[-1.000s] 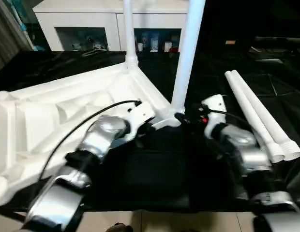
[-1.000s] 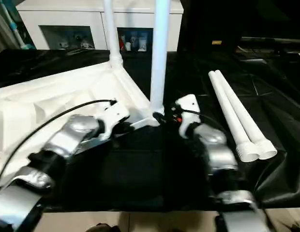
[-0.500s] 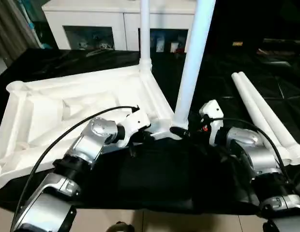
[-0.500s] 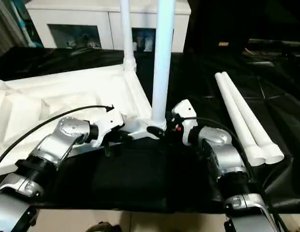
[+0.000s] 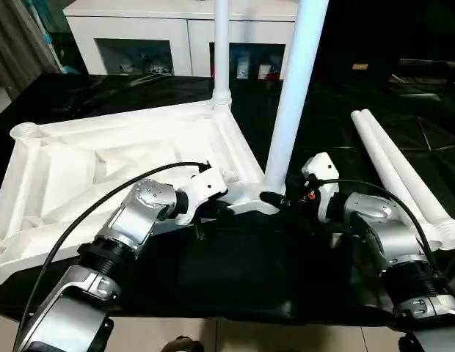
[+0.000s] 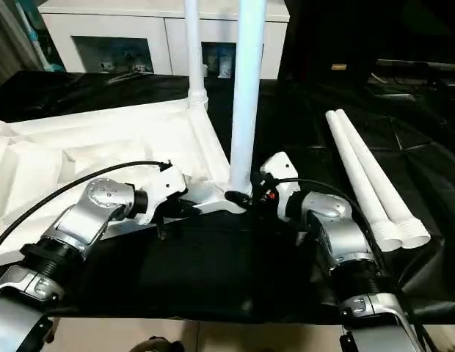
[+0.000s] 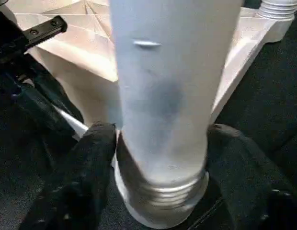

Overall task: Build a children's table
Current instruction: Rotate leg to tighten

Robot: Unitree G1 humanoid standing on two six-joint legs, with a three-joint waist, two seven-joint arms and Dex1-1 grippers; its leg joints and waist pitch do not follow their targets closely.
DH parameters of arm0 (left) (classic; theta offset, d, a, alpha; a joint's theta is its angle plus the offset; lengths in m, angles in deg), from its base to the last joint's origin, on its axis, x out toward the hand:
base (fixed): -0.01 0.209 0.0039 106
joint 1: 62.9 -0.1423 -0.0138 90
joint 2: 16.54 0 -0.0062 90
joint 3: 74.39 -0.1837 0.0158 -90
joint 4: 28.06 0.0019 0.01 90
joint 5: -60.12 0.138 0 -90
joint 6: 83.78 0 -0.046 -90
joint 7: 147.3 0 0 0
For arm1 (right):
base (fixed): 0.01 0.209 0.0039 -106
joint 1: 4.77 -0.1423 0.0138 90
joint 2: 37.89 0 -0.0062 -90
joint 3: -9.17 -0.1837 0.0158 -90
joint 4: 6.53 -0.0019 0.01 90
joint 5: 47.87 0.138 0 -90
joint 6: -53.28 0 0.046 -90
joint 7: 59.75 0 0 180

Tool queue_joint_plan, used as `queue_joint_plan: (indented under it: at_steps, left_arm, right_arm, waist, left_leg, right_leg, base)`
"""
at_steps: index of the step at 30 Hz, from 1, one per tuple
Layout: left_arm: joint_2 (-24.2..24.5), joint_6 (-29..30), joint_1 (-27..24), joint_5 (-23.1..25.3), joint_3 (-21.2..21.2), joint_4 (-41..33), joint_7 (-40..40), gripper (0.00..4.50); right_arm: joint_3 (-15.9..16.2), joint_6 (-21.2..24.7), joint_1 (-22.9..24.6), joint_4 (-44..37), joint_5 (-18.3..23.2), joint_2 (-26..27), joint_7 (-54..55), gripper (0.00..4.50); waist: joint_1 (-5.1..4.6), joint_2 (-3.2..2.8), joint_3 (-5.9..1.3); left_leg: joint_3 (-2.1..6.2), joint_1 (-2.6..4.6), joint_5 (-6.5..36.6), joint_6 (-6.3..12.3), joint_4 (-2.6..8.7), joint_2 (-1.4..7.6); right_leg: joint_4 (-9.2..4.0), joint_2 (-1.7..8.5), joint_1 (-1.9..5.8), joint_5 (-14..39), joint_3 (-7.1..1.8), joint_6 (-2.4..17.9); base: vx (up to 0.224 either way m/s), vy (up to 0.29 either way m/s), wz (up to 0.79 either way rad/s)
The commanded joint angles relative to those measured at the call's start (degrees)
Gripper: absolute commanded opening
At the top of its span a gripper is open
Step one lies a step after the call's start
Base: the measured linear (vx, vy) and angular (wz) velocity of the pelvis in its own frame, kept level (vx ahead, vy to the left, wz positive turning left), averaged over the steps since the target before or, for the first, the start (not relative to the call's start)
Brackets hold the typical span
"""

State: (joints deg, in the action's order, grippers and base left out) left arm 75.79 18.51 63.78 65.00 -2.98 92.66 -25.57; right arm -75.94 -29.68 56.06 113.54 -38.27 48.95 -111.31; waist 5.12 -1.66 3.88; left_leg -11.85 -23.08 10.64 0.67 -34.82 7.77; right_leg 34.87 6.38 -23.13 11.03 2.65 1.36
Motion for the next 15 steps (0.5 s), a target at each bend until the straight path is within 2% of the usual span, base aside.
queue_joint_plan:
  at_steps: [1, 4, 5, 13, 15]
  left_arm:
    - [-0.42, -0.33, -0.04, -1.03, -0.33, -2.00, -0.63, 0.00]
    - [-0.36, -0.17, -0.12, -0.98, -0.36, -2.25, -0.67, 0.00]
    - [-0.32, -0.06, -0.17, -0.93, -0.40, -2.39, -0.79, 0.00]
    - [-0.77, 0.24, -0.06, -0.76, -0.34, -1.87, -0.28, 0.00]
    - [-2.19, 0.82, 0.84, -0.22, 0.19, -0.30, 2.69, 0.00]
  right_arm:
    - [1.30, 0.17, -0.19, 1.08, -0.31, 0.78, -1.13, 2.74]
    - [1.40, 0.01, 0.04, 1.10, -0.44, 0.87, -1.13, 2.58]
    - [1.49, -0.12, 0.24, 1.10, -0.51, 0.89, -1.16, 2.53]
    - [1.39, 0.22, 2.26, 0.08, -0.60, 1.72, 0.37, 2.48]
    - [0.18, 0.51, 3.00, 0.90, -0.92, 3.41, 4.92, 2.48]
  waist:
    - [0.12, 0.87, -4.53]
    - [0.13, 0.83, -4.58]
    - [0.18, 0.59, -4.64]
    - [0.14, 0.72, -4.72]
    - [0.11, 0.76, -4.65]
  left_leg:
    - [2.46, 1.80, 8.11, 5.09, 4.49, 5.36]
    - [2.44, 1.80, 7.92, 5.15, 4.44, 5.32]
    - [2.48, 1.81, 7.82, 5.11, 4.41, 5.32]
    - [2.42, 1.79, 7.08, 5.51, 4.25, 5.27]
    - [2.47, 1.75, 7.36, 5.38, 4.34, 5.33]
  right_leg:
    - [-3.06, 3.52, 2.38, 4.10, -1.96, 14.31]
    - [-3.02, 3.47, 2.40, 3.59, -1.93, 14.44]
    - [-2.93, 3.48, 2.41, 3.31, -1.92, 14.50]
    - [-2.80, 3.44, 2.51, 1.66, -1.90, 14.88]
    - [-2.91, 3.50, 2.45, 2.23, -1.96, 14.73]
  base:
    - [0.000, 0.000, 0.00]
    - [0.000, 0.000, 0.00]
    - [0.000, 0.000, 0.00]
    - [0.000, 0.000, 0.00]
    - [0.000, 0.000, 0.00]
